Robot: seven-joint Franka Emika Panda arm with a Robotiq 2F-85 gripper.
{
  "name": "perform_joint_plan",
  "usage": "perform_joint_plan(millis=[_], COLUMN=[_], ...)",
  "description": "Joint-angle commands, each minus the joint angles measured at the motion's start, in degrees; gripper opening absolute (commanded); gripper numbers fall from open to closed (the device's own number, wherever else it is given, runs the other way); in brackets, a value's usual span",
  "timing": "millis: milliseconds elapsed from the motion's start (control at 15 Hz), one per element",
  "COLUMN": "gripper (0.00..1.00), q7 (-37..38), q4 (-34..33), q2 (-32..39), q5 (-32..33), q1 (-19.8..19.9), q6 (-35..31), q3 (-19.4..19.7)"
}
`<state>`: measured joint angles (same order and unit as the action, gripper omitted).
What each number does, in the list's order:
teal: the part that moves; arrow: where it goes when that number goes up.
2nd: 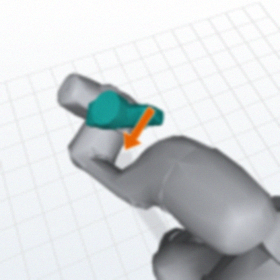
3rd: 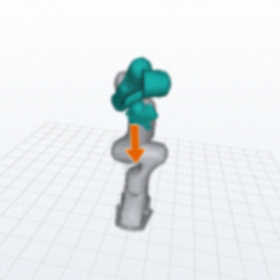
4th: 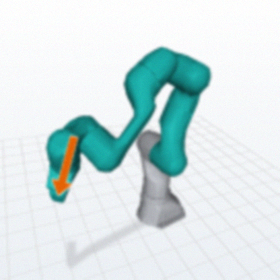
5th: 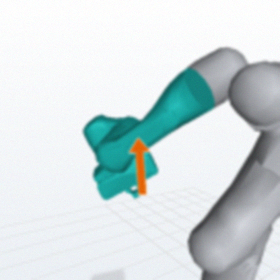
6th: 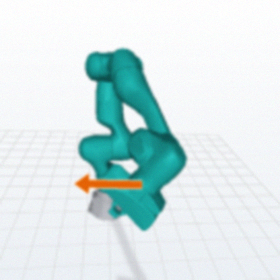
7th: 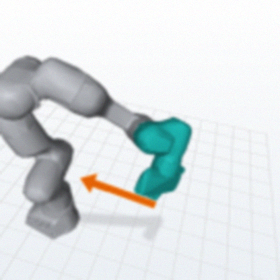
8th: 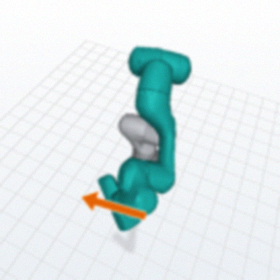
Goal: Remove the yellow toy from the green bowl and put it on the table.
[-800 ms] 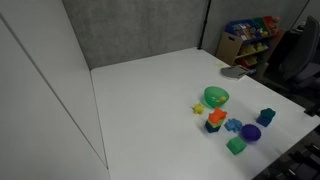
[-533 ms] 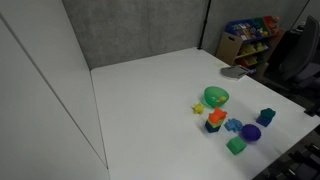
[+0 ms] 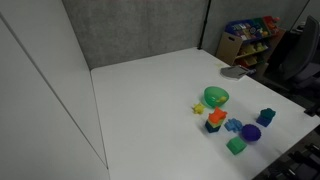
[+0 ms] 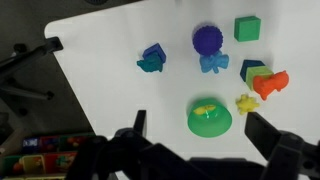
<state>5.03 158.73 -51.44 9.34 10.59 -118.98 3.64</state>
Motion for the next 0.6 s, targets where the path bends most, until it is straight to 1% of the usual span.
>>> perform_joint_plan(millis=[0, 133, 533], gripper=[1.0, 1.0, 1.0], q7=[1.18, 1.14, 0.82], q4=[-5.42, -8.53, -19.75], q2=[3.18, 4.57, 10.32], q5=[-2.77, -4.15, -6.89], q1=[-1.76, -2.66, -5.05], q6=[2.75, 4.71, 13.62], q3=[-1.2, -1.63, -2.37])
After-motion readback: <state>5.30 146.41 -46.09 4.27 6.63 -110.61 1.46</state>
